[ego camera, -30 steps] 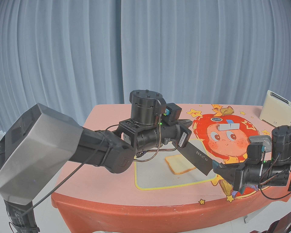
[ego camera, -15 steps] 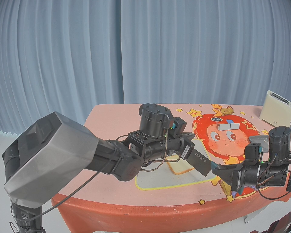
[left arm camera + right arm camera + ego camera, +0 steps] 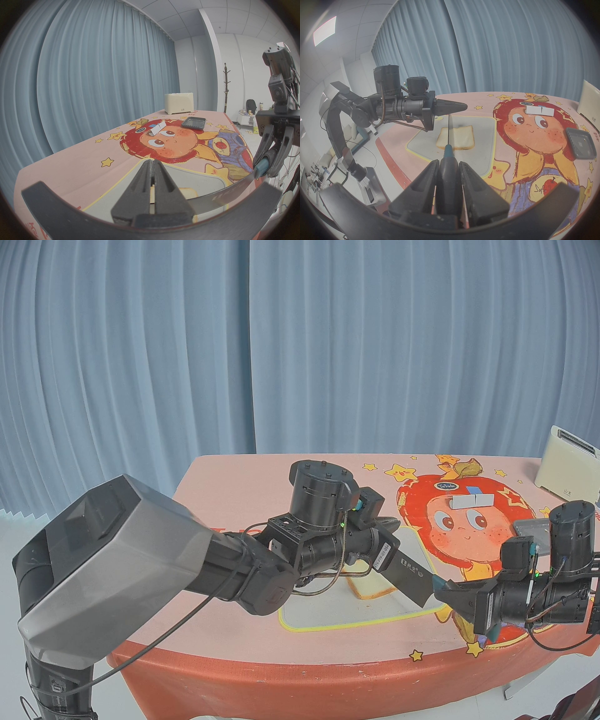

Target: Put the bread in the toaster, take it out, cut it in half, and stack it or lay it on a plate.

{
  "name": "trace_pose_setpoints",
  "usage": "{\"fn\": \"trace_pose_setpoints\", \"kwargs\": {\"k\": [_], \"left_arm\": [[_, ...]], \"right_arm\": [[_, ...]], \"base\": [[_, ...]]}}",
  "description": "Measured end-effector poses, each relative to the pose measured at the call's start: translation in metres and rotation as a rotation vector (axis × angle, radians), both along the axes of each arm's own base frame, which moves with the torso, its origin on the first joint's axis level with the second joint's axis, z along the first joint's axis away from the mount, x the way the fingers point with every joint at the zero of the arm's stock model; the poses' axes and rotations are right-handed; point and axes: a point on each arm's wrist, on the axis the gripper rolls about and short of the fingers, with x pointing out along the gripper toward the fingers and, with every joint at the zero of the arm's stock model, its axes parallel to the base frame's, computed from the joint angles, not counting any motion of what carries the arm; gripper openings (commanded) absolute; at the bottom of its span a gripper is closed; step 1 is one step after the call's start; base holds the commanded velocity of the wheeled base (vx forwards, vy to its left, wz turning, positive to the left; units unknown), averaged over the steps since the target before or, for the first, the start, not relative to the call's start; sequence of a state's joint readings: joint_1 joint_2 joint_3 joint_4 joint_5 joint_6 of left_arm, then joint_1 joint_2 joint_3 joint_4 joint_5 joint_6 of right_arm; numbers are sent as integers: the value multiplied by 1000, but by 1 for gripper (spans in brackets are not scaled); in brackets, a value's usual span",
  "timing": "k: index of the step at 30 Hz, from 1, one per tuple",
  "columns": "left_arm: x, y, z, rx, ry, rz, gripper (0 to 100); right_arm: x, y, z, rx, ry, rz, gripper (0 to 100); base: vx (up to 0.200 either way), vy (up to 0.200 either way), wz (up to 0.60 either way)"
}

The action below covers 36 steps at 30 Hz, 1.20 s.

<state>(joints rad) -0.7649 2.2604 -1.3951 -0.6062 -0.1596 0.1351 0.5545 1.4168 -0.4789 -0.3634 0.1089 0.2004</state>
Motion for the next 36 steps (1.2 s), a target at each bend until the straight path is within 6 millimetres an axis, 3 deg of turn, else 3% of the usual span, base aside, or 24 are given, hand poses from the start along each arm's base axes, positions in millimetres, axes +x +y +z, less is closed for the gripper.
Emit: {"fn": "trace_pose_setpoints", "kwargs": {"k": [14,36], "left_arm": [[1,-2,4,-25,-18,0,0],[-4,-10,-5,-17,-6,-16,0]], "right_arm": [[-1,-1,-2,-60,-37,0,0],[-1,3,-3,-54,-27,16,0]], "base": [[0,0,0],[0,0,0]]}}
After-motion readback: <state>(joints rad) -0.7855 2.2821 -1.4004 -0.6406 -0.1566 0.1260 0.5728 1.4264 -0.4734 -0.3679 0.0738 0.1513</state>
